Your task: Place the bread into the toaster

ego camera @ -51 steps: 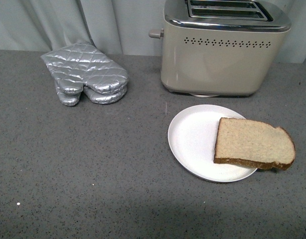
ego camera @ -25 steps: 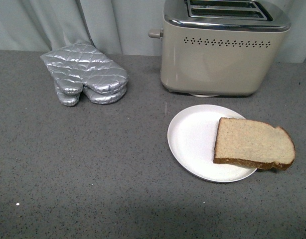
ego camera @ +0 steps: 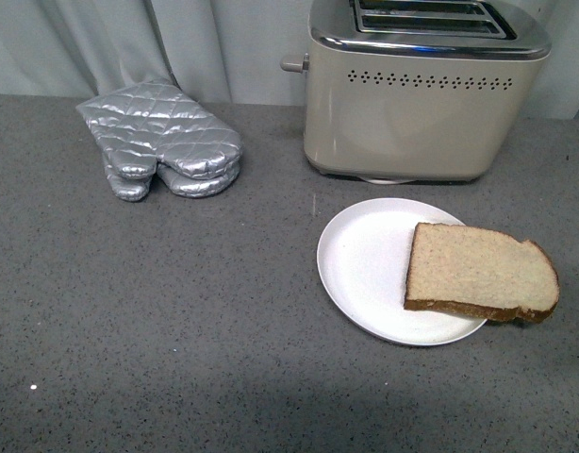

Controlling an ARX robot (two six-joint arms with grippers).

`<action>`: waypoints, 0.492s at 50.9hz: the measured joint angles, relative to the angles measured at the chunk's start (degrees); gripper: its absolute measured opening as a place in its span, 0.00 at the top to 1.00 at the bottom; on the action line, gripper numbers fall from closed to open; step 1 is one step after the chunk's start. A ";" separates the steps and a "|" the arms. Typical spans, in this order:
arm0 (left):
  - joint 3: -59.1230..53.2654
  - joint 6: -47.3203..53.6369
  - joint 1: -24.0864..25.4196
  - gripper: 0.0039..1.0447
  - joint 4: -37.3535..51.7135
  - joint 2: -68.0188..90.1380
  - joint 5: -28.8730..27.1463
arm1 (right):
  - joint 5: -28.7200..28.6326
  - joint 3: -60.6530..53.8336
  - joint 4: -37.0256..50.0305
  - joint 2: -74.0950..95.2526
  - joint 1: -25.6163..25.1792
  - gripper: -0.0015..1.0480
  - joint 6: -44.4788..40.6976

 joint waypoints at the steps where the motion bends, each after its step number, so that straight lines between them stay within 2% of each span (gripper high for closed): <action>1: 0.00 0.00 0.00 0.06 0.00 0.00 0.00 | -0.92 1.20 -0.46 2.12 -0.11 0.09 0.70; 6: 0.00 0.00 0.00 0.06 0.00 0.00 0.00 | -5.42 8.79 -4.70 13.29 -0.52 0.09 3.43; 15: 0.00 0.00 0.00 0.06 0.00 0.00 0.00 | -9.90 18.18 -12.22 26.97 -0.57 0.09 6.38; 25: 0.00 0.00 0.00 0.06 0.00 0.00 0.00 | -10.71 22.91 -13.57 34.67 -0.17 0.09 8.81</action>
